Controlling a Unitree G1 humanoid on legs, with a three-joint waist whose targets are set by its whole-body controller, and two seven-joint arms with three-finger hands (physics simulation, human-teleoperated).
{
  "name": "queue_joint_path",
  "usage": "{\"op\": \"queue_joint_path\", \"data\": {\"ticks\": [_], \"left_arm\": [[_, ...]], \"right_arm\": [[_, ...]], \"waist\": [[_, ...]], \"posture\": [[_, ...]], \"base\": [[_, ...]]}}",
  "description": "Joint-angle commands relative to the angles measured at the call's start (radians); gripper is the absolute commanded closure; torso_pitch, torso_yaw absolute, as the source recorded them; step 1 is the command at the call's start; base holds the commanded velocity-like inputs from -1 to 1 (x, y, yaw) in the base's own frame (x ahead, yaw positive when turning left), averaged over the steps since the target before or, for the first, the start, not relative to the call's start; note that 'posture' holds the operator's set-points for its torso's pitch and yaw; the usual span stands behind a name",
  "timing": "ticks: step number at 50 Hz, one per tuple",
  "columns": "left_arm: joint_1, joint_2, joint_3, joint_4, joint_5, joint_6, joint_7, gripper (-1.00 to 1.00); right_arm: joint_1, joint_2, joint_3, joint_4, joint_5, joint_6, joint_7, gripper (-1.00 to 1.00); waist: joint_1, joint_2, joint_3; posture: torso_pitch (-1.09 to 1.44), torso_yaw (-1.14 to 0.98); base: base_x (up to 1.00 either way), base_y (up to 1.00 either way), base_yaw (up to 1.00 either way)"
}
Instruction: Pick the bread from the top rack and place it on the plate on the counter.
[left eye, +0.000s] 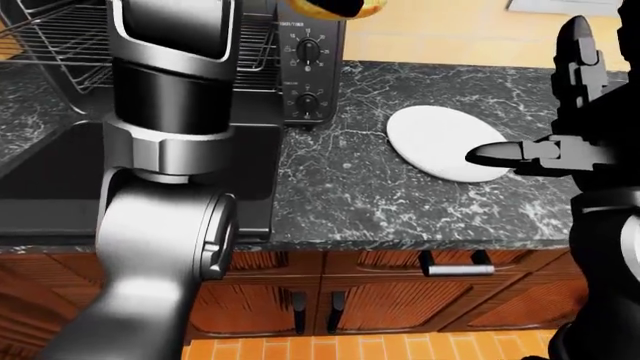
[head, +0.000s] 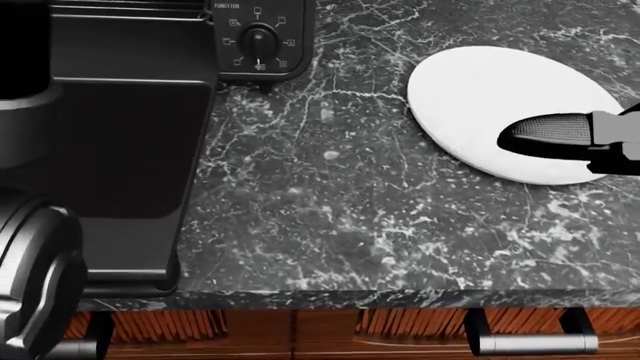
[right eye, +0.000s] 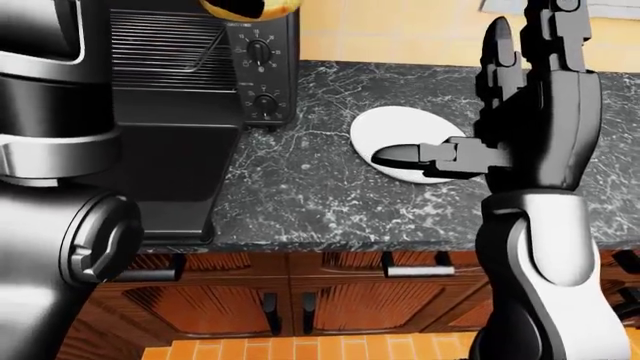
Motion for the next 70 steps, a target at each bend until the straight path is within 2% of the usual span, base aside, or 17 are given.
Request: {"op": "queue_joint_path", "data": {"ticks": [1, 23, 30, 33, 38, 48, 56, 64, 70], "left_arm": [[-0.045, 0.005, 0.007, -0.021, 0.0, -0.038, 0.011, 1.0], [-0.046, -0.009, 0.003, -0.019, -0.003, -0.046, 0.003, 1.0], [-0.041, -0.023, 0.001, 0.025, -0.009, -0.092, 0.019, 1.0], [-0.043, -0.032, 0.001, 0.069, -0.014, -0.133, 0.034, 1.0], [-0.045, -0.034, -0.003, 0.045, -0.01, -0.108, 0.023, 1.0], [-0.053, -0.051, -0.005, 0.087, -0.013, -0.141, 0.035, 1.0], [-0.077, -0.072, 0.003, 0.255, -0.039, -0.283, 0.082, 1.0], [-0.11, -0.085, 0.001, 0.354, -0.058, -0.346, 0.096, 1.0], [-0.132, -0.092, 0.012, 0.495, -0.08, -0.455, 0.125, 1.0]], "right_arm": [[-0.023, -0.012, -0.005, -0.013, -0.003, -0.03, -0.004, -1.0], [-0.023, -0.016, 0.003, -0.008, -0.01, -0.032, -0.007, -1.0], [-0.005, -0.006, 0.001, -0.01, -0.02, -0.044, 0.002, -1.0], [0.004, -0.006, -0.012, -0.018, -0.014, -0.042, 0.006, -1.0], [0.01, -0.005, -0.013, -0.02, -0.016, -0.044, 0.004, -1.0], [0.022, 0.0, -0.014, -0.024, -0.023, -0.051, 0.006, -1.0], [0.028, 0.001, -0.018, -0.026, -0.02, -0.053, 0.008, -1.0], [0.028, 0.002, -0.017, -0.022, -0.023, -0.056, 0.011, -1.0], [0.029, 0.004, -0.016, -0.021, -0.024, -0.058, 0.012, -1.0]], "waist": [[-0.001, -0.002, -0.028], [-0.08, 0.001, -0.032], [-0.113, 0.0, -0.037], [-0.128, -0.002, -0.039], [-0.158, -0.004, -0.041], [-0.23, -0.013, -0.05], [-0.286, -0.023, -0.058], [-0.338, -0.029, -0.068], [-0.371, -0.035, -0.073]], "posture": [[0.0, -0.08], [0.0, -0.19], [0.0, -0.22], [0.0, -0.24], [0.0, -0.26], [0.0, -0.31], [0.0, -0.35], [0.0, -0.39], [0.0, -0.42]], "base": [[0.0, 0.0, 0.0], [0.0, 0.0, 0.0], [0.0, 0.0, 0.0], [0.0, 0.0, 0.0], [0.0, 0.0, 0.0], [0.0, 0.0, 0.0], [0.0, 0.0, 0.0], [0.0, 0.0, 0.0], [0.0, 0.0, 0.0]]}}
